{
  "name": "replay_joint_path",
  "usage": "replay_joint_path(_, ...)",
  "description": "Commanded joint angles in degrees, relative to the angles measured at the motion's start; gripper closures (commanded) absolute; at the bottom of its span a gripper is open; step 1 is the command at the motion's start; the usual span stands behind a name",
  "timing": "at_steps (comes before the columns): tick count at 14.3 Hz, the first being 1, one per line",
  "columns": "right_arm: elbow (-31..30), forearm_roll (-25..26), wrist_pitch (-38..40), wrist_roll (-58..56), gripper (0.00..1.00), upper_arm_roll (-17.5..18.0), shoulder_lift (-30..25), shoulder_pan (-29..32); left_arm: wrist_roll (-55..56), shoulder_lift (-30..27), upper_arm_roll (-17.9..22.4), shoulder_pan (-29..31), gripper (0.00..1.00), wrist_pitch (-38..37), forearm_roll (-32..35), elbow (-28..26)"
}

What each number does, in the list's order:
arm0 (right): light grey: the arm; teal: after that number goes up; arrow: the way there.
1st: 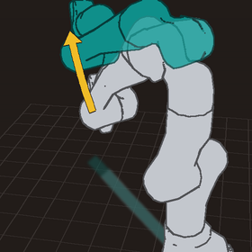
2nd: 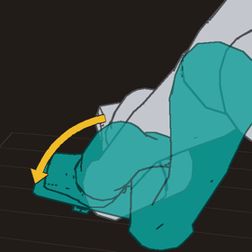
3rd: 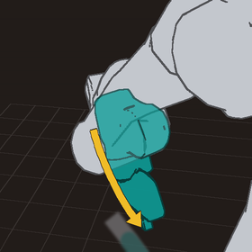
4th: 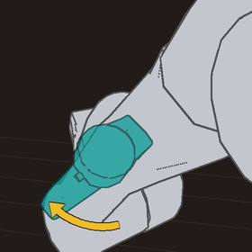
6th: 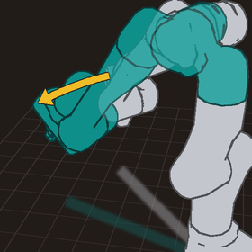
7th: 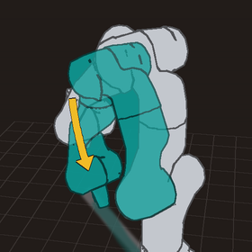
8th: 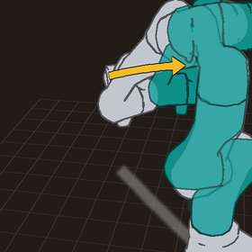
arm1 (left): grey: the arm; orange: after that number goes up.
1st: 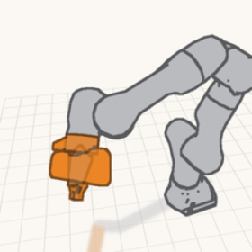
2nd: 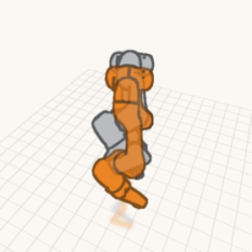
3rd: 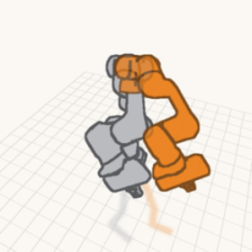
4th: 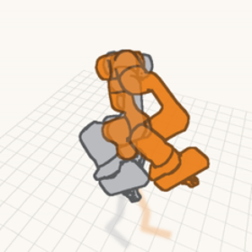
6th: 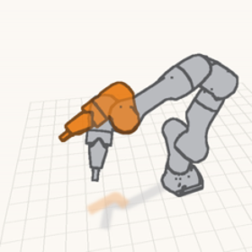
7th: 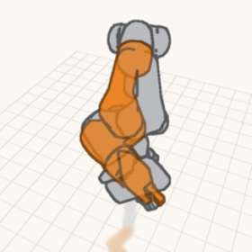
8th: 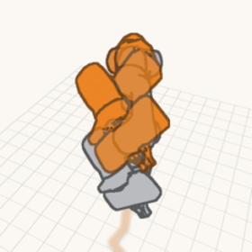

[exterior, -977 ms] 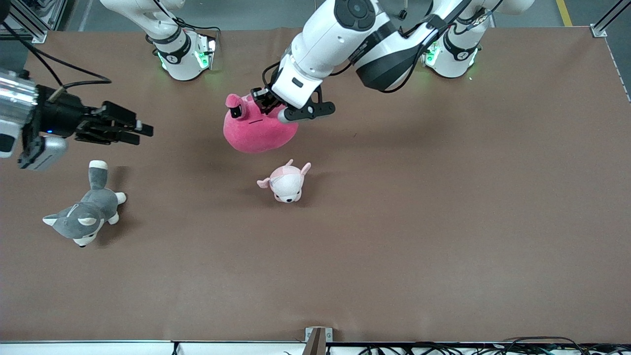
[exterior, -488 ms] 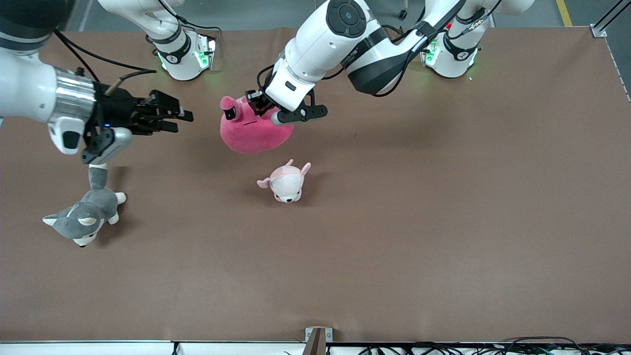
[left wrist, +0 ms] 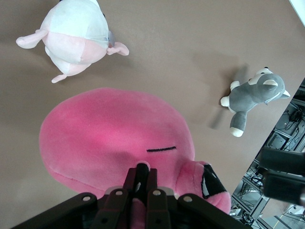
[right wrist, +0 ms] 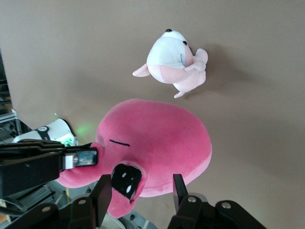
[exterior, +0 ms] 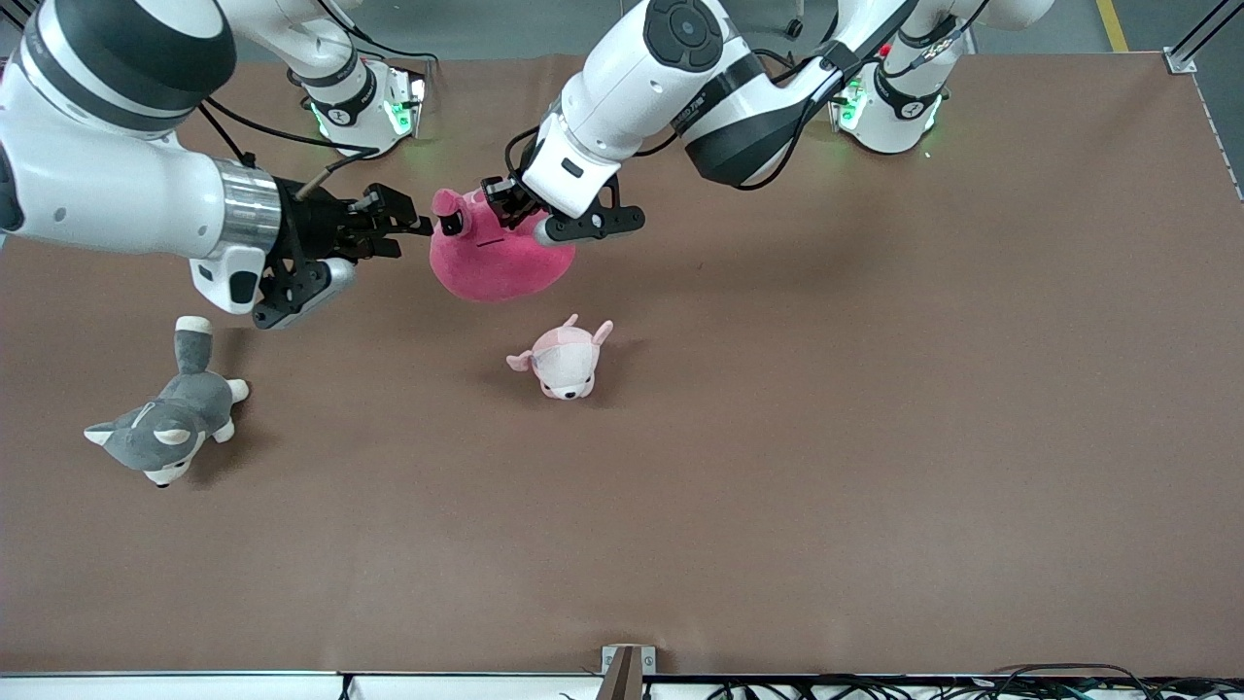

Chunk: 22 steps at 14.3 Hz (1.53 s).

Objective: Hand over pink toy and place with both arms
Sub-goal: 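Grasp the pink toy's tentacle with the right gripper beside the left gripper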

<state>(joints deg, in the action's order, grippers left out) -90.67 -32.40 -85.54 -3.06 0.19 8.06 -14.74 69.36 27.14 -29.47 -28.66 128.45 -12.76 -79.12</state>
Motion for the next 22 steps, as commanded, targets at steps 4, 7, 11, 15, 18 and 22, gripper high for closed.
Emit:
replay_joint_path(4,-1.44,1.46,0.03,0.34,0.40,-0.45,-1.12,-2.40,0.60,0.46,0.29,-0.61,1.00,0.49,0.80,1.51)
replay_joint_path(7,-1.62,1.46,0.12,0.86,0.40,-0.45,-1.12,-3.71,0.69,0.28,0.29,-0.35,1.00,0.40,0.63,1.60)
replay_joint_path(11,-1.97,1.46,0.20,2.36,0.39,-0.45,-1.12,-5.30,0.60,0.28,0.29,-0.61,1.00,0.40,0.71,1.60)
replay_joint_path(15,-3.37,3.65,0.29,2.10,0.39,-0.45,-1.38,-5.39,0.60,0.28,0.29,-0.52,1.00,0.40,0.71,1.60)
replay_joint_path(18,-3.99,4.71,1.17,2.36,0.39,-0.45,-1.64,-5.39,0.60,0.19,0.29,-0.52,1.00,0.40,0.71,1.60)
replay_joint_path(22,-3.55,4.54,0.82,2.89,0.40,-0.36,-1.65,-5.92,0.60,0.19,0.29,-0.43,1.00,0.40,0.80,1.51)
